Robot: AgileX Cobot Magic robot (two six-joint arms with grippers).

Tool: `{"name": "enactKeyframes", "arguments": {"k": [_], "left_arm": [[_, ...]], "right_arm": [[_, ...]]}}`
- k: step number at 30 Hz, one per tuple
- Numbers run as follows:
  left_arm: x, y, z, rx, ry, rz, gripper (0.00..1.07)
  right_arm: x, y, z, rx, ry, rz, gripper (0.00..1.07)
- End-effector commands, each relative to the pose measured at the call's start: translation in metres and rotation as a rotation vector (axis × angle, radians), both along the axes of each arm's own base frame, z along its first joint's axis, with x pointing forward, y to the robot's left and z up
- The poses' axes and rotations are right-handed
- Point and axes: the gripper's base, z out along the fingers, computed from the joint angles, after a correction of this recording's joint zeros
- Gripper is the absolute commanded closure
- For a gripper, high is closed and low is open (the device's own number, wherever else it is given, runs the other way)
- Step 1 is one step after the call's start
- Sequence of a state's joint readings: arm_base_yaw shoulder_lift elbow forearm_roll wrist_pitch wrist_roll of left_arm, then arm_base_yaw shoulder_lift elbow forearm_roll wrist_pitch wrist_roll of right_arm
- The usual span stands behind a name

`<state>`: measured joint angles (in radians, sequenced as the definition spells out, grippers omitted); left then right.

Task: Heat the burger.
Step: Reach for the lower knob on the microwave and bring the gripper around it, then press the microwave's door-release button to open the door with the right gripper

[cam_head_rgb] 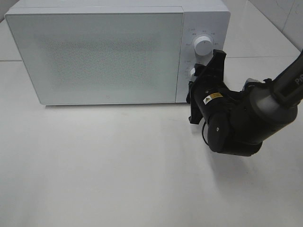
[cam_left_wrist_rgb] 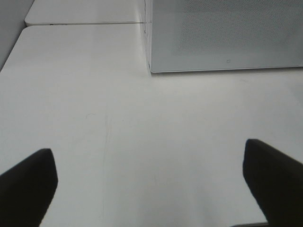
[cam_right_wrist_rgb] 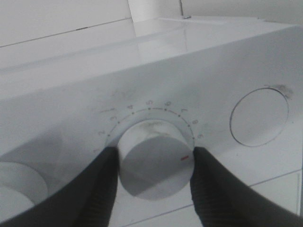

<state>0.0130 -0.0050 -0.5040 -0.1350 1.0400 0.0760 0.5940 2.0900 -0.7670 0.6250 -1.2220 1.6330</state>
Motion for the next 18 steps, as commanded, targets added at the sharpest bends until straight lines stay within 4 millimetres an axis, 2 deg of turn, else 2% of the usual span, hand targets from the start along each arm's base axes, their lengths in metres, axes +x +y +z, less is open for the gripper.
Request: {"name": "enactKeyframes", "arguments": {"k": [1,3,8,16,18], "left_arm": [[-0.003,0.0,-0.001,0.001,-0.023,0.0,0.07],[-0.003,0.0,-0.001,0.001,-0.023,0.0,0.07],[-0.003,0.0,-0.001,0.001,-0.023,0.0,0.07],[-0.003,0.0,-0.001,0.001,-0.023,0.0,0.07],[-0.003,0.0,-0.001,0.001,-0.023,0.0,0.07]], "right_arm": [[0.011,0.005,0.023,-0.045,-0.186,0.016,0.52],[0.011,0.005,0.023,-0.051,-0.186,0.016,0.5],[0.01,0.004,0.022,-0.092,-0.183,0.015,0.35],[0.003,0.0,0.021,-0.138,-0.166,0.025,0.34],[-0.005,-0.004,0.023,-0.186,-0.15,0.042,0.34]]}}
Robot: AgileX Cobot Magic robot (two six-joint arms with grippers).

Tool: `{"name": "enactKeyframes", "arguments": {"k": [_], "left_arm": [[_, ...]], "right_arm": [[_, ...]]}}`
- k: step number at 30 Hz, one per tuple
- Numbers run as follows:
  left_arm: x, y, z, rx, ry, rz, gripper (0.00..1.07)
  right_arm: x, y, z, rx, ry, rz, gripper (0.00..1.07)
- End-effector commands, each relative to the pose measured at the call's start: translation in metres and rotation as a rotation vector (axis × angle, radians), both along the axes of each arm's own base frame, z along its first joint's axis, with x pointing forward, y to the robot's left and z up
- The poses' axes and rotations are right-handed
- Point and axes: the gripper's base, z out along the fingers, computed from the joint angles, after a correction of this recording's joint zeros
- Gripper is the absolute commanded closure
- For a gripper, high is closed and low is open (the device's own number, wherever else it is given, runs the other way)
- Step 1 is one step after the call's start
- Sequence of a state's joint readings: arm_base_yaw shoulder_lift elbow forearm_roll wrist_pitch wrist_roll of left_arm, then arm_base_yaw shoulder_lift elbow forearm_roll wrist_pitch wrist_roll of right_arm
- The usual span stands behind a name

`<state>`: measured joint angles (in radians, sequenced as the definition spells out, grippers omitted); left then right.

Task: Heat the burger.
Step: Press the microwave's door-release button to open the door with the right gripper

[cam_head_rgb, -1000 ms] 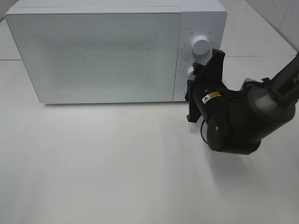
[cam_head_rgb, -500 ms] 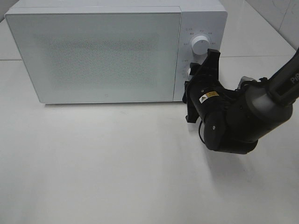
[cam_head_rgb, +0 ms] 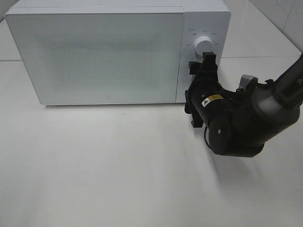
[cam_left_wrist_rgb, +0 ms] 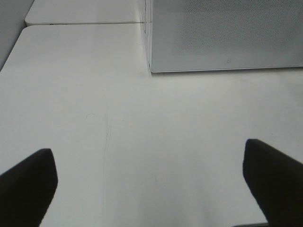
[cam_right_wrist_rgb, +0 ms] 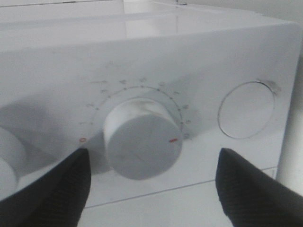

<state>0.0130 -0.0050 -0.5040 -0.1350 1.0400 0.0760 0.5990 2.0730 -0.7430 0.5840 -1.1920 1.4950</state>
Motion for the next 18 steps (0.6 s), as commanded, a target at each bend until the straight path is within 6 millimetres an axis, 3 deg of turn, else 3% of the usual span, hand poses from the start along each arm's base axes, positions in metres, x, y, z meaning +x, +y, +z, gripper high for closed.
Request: {"name": "enactKeyframes", "arguments": {"k": [1,8,10,17,18], "left_arm": [[-0.003,0.0,-0.001,0.001,-0.023,0.0,0.07],[-0.003,0.0,-0.001,0.001,-0.023,0.0,0.07],[-0.003,0.0,-0.001,0.001,-0.023,0.0,0.07],[-0.003,0.0,-0.001,0.001,-0.023,0.0,0.07],[-0.003,0.0,-0.001,0.001,-0.023,0.0,0.07]], "right_arm": [[0.001,-0.006,0.023,-0.029,-0.173,-0.019,0.34],[-0.01,-0.007,0.023,-0.08,-0.144,0.061,0.34],[-0.022,-0.008,0.02,-0.196,-0.032,0.142,0.34],[-0.035,-0.01,0.028,-0.441,0.066,0.286,0.34],[-0.04,-0.008,0.03,-0.542,0.111,0.365,0.34]]}}
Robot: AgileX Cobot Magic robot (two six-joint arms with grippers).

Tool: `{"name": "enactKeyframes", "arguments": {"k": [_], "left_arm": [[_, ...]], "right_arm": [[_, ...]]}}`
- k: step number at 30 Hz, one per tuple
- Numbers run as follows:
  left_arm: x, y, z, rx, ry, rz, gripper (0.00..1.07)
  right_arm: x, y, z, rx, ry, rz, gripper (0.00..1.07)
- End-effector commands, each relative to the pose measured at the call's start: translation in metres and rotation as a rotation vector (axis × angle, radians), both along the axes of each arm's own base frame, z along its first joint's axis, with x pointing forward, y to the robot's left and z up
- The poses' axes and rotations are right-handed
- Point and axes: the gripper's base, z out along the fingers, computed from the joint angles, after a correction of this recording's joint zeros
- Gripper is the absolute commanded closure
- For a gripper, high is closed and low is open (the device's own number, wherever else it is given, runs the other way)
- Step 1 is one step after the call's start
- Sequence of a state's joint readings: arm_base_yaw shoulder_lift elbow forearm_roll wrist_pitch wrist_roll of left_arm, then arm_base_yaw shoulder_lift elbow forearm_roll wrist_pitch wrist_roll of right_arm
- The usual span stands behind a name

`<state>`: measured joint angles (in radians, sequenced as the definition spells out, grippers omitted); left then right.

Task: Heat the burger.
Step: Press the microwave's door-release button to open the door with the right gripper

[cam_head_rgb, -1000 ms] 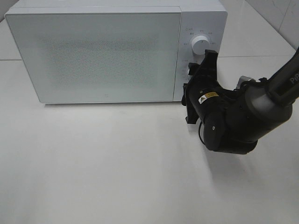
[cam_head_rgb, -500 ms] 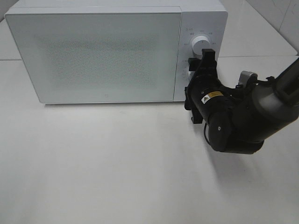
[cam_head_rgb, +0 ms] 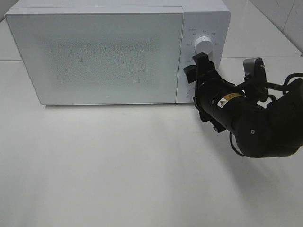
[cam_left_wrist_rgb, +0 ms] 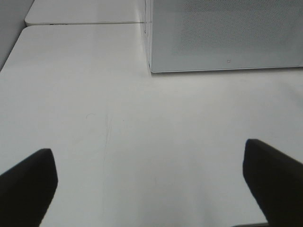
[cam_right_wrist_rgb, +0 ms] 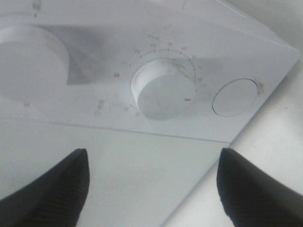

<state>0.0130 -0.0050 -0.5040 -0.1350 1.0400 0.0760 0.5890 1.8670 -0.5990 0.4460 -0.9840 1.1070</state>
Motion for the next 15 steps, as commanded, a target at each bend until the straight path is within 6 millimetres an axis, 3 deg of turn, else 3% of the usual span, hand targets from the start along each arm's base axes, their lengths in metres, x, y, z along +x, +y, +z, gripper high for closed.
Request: {"name": "enactKeyframes", "arguments": {"k": [1,8,15], "left_arm": [[-0.003,0.0,-0.001,0.001,-0.023,0.0,0.07],[-0.003,0.0,-0.001,0.001,-0.023,0.0,0.07],[-0.003,0.0,-0.001,0.001,-0.023,0.0,0.07]], "right_arm": [[-0.006,0.002,0.005,-0.146,0.047,0.107,0.34],[-0.022,-0.002,0.014,-0.539,0.157,0.394,0.34],[-0.03,-0.018,0.02,-0.724,0.227,0.562,0.34]]}}
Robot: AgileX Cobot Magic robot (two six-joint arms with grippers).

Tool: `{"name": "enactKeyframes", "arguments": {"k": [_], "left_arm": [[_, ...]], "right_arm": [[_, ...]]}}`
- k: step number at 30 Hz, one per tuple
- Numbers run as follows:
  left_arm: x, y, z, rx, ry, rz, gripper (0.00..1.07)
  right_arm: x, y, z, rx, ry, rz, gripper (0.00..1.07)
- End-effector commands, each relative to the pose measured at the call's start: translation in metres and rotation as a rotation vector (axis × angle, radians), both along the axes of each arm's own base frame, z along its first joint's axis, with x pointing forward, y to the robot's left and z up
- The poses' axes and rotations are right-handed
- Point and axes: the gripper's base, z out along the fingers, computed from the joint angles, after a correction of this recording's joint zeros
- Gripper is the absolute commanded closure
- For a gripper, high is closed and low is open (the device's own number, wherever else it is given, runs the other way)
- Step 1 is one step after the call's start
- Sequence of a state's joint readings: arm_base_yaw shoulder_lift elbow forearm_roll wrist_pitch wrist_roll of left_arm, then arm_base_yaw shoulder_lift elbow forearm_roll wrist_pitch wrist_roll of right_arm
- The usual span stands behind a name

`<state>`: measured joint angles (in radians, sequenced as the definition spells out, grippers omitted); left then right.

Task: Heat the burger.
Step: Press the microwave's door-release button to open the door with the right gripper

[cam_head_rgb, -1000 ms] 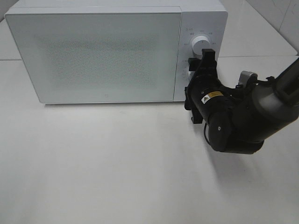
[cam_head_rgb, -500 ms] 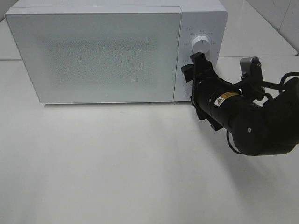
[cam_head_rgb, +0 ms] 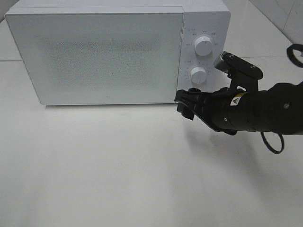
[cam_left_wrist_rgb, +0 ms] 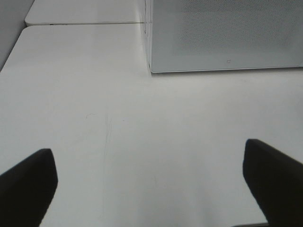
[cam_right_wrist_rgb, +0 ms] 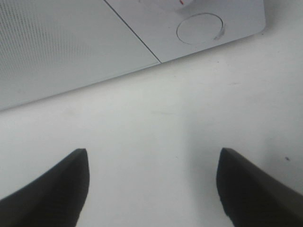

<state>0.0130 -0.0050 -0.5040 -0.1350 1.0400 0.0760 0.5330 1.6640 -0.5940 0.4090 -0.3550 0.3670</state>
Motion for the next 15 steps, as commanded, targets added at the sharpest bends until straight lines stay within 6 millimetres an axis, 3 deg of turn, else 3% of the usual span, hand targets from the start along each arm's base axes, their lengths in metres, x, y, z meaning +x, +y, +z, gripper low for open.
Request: {"name": "enactKeyframes", "arguments": {"k": [1,15], "left_arm": [[-0.003,0.0,-0.001,0.001,-0.023,0.0,0.07],[-0.003,0.0,-0.001,0.001,-0.023,0.0,0.07]], "right_arm": [[-0.007,-0.011,0.01,-0.127,0.041,0.146,0.34],[-0.045,-0.025,0.04,-0.303,0.189,0.445,0.34]]}}
